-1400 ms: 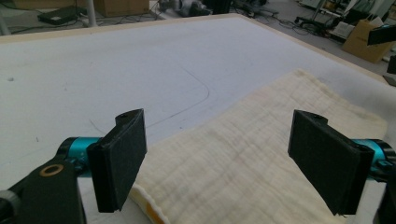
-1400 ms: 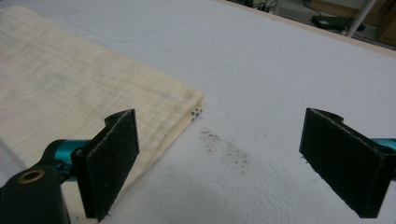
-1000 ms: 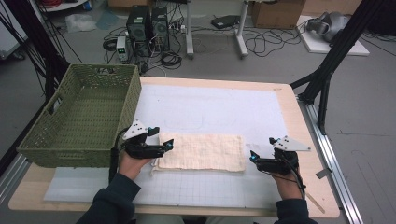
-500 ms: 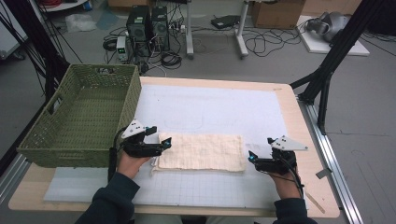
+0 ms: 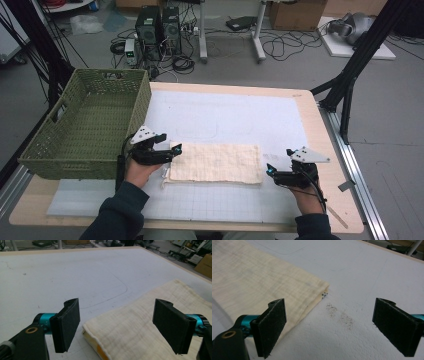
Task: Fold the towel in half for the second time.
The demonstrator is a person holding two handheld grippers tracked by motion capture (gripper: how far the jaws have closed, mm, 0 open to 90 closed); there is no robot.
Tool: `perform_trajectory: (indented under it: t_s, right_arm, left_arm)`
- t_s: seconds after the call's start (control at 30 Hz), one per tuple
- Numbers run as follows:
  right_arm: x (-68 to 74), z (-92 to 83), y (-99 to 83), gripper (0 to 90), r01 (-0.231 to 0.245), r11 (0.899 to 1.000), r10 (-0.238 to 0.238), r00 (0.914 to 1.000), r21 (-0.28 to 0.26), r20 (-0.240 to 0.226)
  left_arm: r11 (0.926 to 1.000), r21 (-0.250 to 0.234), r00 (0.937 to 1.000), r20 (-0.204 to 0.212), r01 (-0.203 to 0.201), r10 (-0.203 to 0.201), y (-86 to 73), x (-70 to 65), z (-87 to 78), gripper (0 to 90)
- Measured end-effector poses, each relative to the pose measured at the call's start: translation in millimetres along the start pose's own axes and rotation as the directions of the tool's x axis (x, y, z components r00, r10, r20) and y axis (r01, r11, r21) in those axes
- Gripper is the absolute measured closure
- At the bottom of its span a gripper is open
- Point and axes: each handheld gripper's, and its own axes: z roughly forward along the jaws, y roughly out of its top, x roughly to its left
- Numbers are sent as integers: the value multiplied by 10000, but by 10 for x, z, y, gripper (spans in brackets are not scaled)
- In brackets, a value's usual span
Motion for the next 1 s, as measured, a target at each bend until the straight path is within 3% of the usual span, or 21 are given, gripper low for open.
perform_trajectory:
  t_s: [0.1,0.17,0.23,0.3,0.43,0.53,0.57,0.63,0.8,0.9,1.0]
  right_arm:
    - [4,3,0,112,6,10000,-6,10000,27,2]
    - [8,11,2,112,22,10000,-22,10000,12,-21]
    - [15,17,6,112,63,10000,-63,10000,16,-42]
    - [20,23,8,112,90,10000,-90,9999,-1,-60]
    - [20,35,5,112,85,10000,-85,9999,39,-71]
    - [17,44,8,112,80,10000,-80,9999,56,-86]
    - [19,47,9,112,60,10000,-60,10000,60,-75]
    - [19,58,10,113,31,10000,-31,10000,84,-79]
    - [35,86,14,113,83,9999,-81,9999,123,-146]
    - [43,90,19,113,93,9999,-91,9998,124,-172]
    - [44,105,31,112,100,9999,-98,9998,107,-180]
  left_arm:
    - [10000,62,9997,-244,57,-56,-8,6,55,248]
    - [9986,503,9986,-504,-135,161,5,6,100,274]
    - [9992,350,9978,-632,-168,190,5,21,129,327]
    - [9984,544,9968,-775,-158,200,-2,47,177,349]
    - [9974,719,9951,-979,-44,115,-9,107,275,376]
    - [9913,1311,9927,-1203,97,62,-66,160,347,422]
    - [9912,1309,9905,-1378,201,-19,-65,160,357,439]
    - [9880,1547,9923,-1229,19,174,-60,160,357,482]
    - [9724,2245,9893,-1139,-643,917,-70,104,396,583]
    - [9626,2508,9852,-1079,-1025,1330,-72,69,424,617]
    - [9593,2556,9856,-848,-1202,1461,-73,63,422,693]
